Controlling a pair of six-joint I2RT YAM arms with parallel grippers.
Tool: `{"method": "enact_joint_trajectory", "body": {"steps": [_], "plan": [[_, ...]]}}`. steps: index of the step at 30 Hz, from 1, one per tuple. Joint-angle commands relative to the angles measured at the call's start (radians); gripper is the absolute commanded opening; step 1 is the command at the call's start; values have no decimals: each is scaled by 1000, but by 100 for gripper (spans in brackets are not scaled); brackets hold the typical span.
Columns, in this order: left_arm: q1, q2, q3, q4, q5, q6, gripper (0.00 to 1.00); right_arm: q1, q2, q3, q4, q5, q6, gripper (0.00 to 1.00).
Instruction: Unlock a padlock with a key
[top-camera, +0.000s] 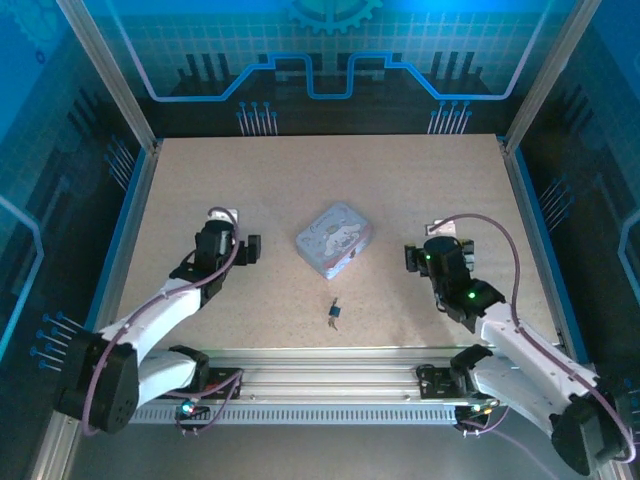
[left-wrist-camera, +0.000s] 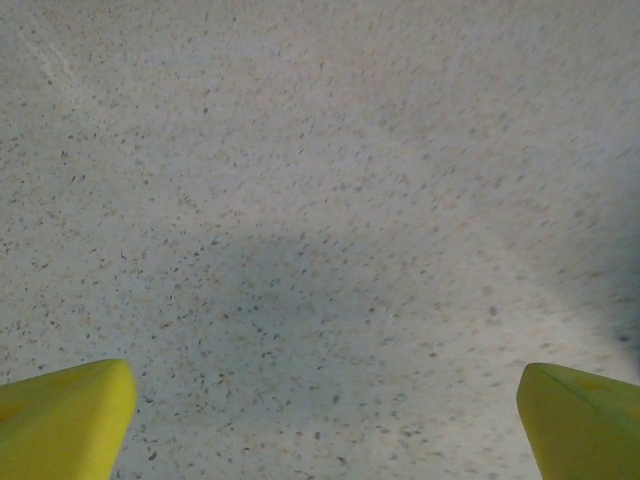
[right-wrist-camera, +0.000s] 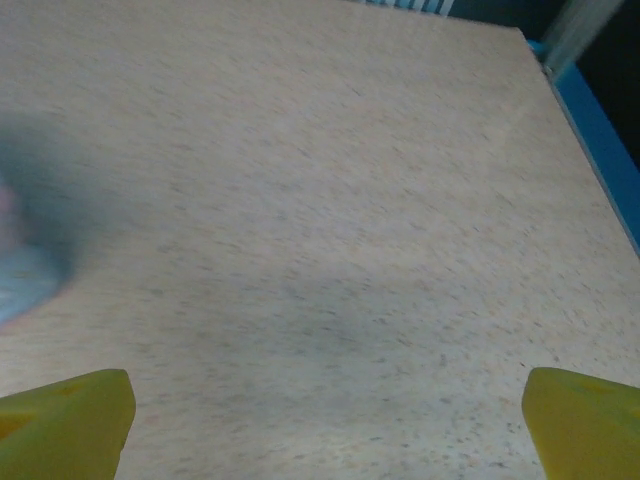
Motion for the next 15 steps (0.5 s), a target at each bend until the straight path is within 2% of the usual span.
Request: {"method": "enact_joint_trajectory", "body": {"steps": [1,6,11,15], "plan": [[36,47,-62,251,-57,83,99,-139,54,-74,334,-109,-62,100],[90,108,-142,477,26,44,99,-263,191,-168,648,-172,-53,100],[100,174,-177,681,86,57,99,-331,371,-200,924,-269,-107,100],[124,228,-120,642,98,77,99,-386,536,-173,1050,-375,-108,100]]}}
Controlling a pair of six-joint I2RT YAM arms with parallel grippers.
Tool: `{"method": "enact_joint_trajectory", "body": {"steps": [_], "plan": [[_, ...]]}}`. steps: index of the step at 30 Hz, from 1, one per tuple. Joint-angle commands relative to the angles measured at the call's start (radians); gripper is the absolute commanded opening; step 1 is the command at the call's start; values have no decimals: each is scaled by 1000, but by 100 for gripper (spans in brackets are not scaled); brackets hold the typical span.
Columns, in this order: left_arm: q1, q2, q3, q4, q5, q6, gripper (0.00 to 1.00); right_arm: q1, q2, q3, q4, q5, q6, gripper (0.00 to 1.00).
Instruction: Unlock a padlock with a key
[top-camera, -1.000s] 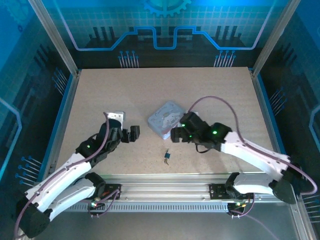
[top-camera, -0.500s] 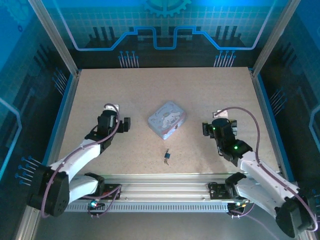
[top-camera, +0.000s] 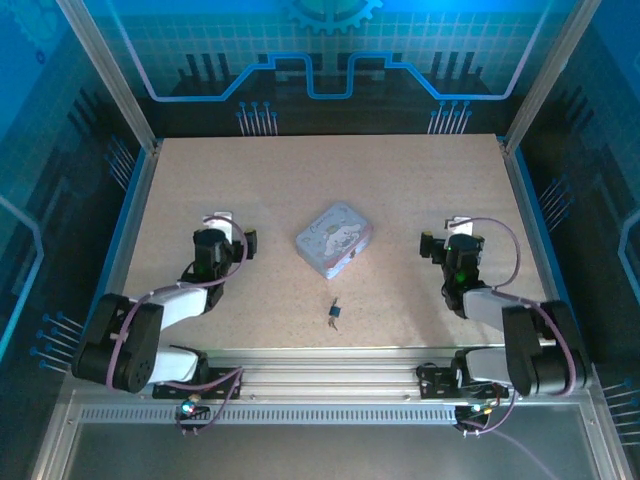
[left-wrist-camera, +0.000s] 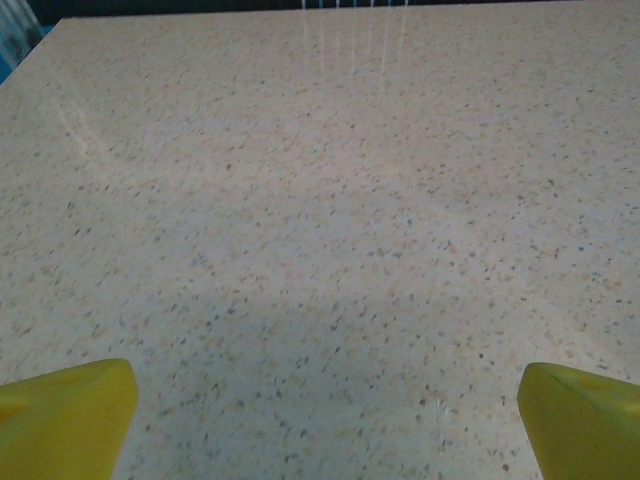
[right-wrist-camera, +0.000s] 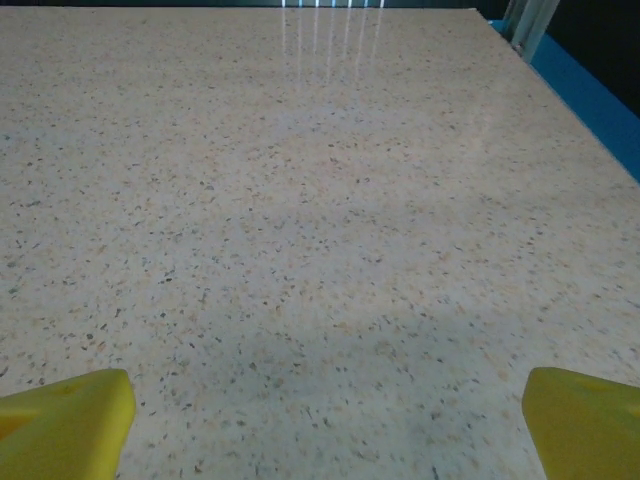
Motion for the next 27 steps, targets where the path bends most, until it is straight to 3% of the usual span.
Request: {"method": "enact_joint_trajectory", "body": {"steps": [1,5,11,20,23,27], "plan": [[40,35,46,64,51,13,99,-51,73,37,159,-165,-29,100],[71,30,43,63,62,-15,99,-38,157,18,284,-178,-57,100],[73,28,42,56,35,57,99,3,166,108,116,-95,-69,100],[103,39,59,35,113,62,99,1,166,106,122,-100,-68,100],[107,30,-19,200,157,9,99,2,166,105,122,-100,-69,100],[110,244,-111,607,177,39,99,2,166,105,123,-99,-70,100]]}}
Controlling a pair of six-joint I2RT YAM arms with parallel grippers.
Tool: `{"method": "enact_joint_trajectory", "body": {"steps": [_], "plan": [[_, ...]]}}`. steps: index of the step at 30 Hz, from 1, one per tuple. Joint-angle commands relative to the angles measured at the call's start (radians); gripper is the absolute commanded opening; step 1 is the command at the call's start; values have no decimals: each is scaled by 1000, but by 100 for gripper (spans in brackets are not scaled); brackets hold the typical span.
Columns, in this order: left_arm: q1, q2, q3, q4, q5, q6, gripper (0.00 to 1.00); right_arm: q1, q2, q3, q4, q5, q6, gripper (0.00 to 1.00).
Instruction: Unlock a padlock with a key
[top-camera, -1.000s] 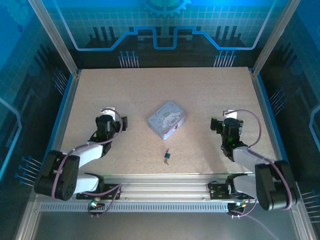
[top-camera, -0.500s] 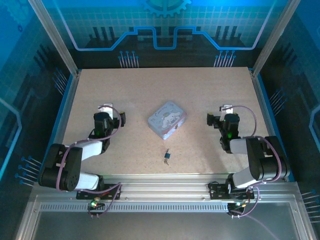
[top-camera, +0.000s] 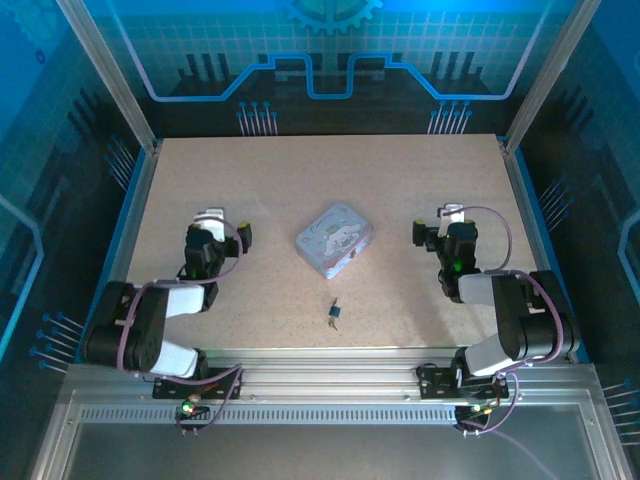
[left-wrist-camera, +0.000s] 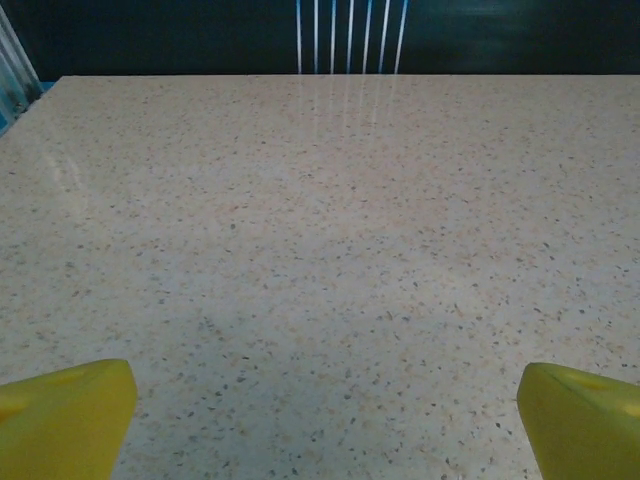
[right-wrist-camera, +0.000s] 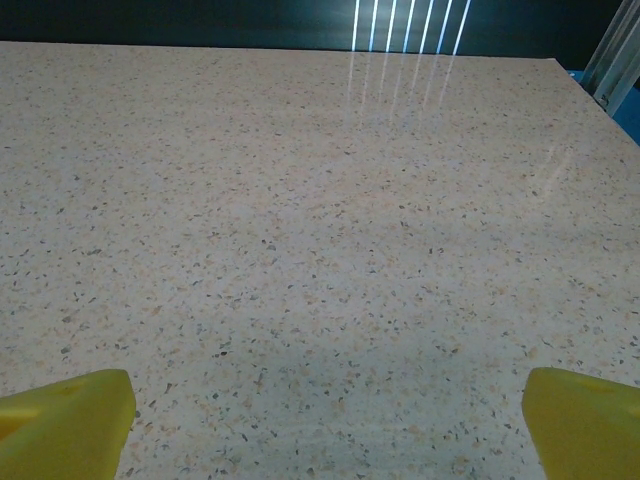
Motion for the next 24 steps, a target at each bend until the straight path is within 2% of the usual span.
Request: {"method": "enact_joint_trajectory", "body": {"steps": [1,2,4,5,6,24], "plan": [[13,116,-60,308,43,3,99,11,9,11,1,15,-14,100],[15,76,-41,193,36,-8,99,11,9,11,1,16,-14,100],[17,97,17,130,24,-4,99,11,9,11,1,16,-15,100],[18,83,62,19,27,-13,99,11,9,11,0,16,-15,100],[43,81,75,-17,72,-30,99,11,8,11,0,16,-15,100],[45,85,74,-4,86,-24,99,28,12,15,0,37,-27,100]]}}
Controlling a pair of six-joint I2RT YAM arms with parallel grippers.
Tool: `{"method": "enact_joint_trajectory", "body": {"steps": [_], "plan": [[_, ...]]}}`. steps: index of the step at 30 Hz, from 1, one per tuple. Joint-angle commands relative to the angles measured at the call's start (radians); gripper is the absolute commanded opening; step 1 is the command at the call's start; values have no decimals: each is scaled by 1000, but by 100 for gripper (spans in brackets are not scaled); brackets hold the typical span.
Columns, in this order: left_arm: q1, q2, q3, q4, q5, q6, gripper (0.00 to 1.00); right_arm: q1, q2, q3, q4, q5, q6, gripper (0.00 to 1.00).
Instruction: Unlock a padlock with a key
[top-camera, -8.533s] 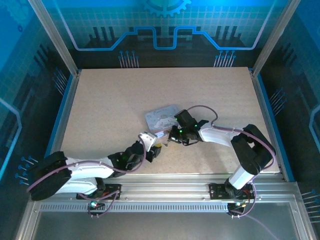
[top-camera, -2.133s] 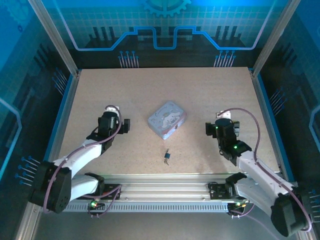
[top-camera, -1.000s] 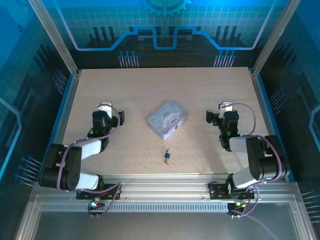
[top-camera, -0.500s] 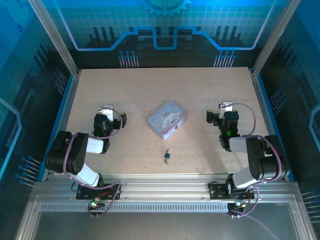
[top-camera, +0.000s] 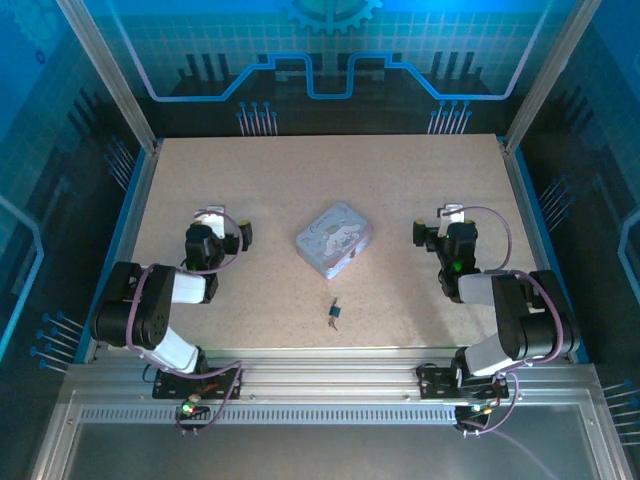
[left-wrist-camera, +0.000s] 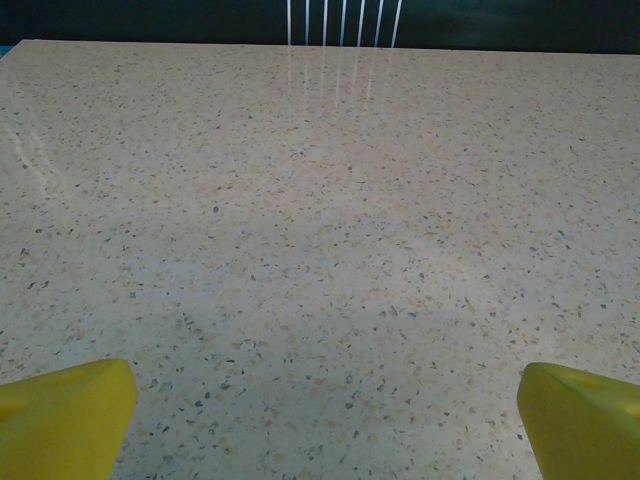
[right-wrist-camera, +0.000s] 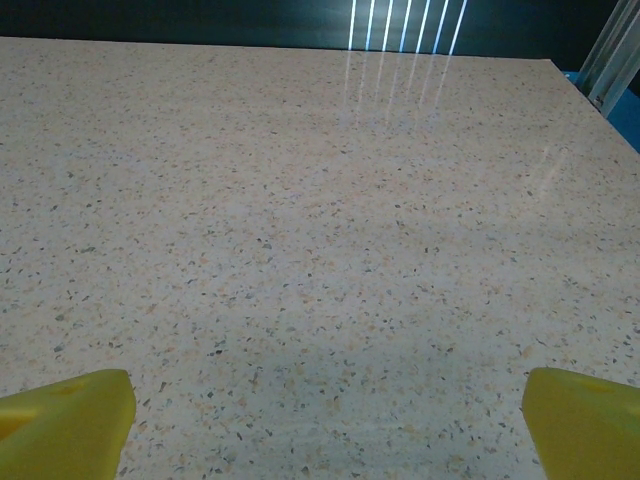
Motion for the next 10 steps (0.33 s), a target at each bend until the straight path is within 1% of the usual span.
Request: {"method": "enact_joint_trajectory", "body": {"steps": [1,10], "plan": [[3,-11,9,-2,19,-12,99,21,11,14,0,25,-19,100],[3,-11,9,-2,19,-11,99,11,10,15,-4,6,-14,100]]}}
